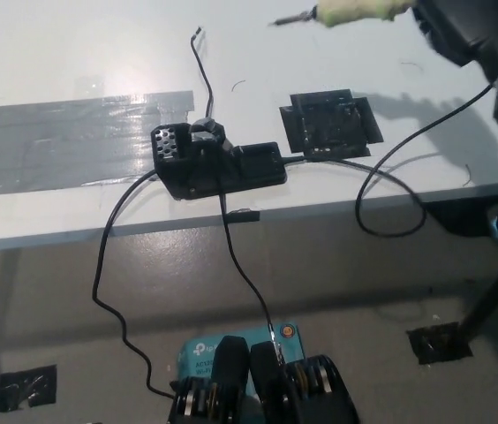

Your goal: The robot uses its right hand to grab the soldering gun kept on the middle of the table and pulls it out of its base and keep it on the right side of the base

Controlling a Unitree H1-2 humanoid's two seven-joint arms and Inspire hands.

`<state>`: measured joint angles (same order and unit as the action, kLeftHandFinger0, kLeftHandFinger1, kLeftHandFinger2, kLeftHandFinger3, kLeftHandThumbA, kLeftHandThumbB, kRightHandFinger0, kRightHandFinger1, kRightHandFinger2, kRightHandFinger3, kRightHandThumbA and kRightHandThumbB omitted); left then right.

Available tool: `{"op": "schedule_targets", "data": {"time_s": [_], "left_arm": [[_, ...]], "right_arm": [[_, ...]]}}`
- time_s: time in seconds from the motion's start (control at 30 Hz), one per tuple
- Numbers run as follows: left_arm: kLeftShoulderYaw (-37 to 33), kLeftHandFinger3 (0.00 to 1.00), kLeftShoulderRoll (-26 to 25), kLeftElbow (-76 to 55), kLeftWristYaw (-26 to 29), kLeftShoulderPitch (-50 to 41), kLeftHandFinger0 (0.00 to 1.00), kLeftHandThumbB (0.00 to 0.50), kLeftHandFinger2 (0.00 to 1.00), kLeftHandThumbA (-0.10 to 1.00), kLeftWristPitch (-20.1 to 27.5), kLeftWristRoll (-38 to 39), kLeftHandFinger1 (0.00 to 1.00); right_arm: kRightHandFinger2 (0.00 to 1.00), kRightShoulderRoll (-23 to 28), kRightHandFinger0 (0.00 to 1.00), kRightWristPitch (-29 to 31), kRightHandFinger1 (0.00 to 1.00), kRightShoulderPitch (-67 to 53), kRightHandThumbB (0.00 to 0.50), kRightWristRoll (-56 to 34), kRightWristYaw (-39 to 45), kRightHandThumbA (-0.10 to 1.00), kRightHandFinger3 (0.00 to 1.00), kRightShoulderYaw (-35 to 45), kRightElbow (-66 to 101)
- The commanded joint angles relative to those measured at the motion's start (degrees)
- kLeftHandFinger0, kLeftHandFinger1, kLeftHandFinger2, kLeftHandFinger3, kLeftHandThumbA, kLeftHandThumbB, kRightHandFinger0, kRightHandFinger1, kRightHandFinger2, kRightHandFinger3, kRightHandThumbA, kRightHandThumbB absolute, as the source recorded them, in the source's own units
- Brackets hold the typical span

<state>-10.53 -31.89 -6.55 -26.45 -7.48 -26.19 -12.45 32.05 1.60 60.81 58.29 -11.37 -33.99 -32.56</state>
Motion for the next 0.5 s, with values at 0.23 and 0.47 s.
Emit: {"op": "schedule_targets", "data": {"time_s": [0.23, 0.47], "left_arm": [[1.0, 1.00, -0.6, -1.3, -0.8, -0.8, 1.00, 0.122, 1.00, 0.54, -0.7, -1.7, 1.00], [1.5, 1.00, 0.2, -0.4, -1.0, -0.1, 1.00, 0.132, 1.00, 0.53, -0.7, -1.8, 1.00]], "right_arm": [[0.26, 0.8, 0.00, 0.2, 0.00, 0.1, 0.210, 0.7, -1.1, -0.09, 0.23, 3.7, 1.1], [0.35, -1.6, 0.00, -2.4, 0.13, -4.0, 0.173, -3.8, 8.9, -0.08, 0.29, 6.0, 1.2]]}}
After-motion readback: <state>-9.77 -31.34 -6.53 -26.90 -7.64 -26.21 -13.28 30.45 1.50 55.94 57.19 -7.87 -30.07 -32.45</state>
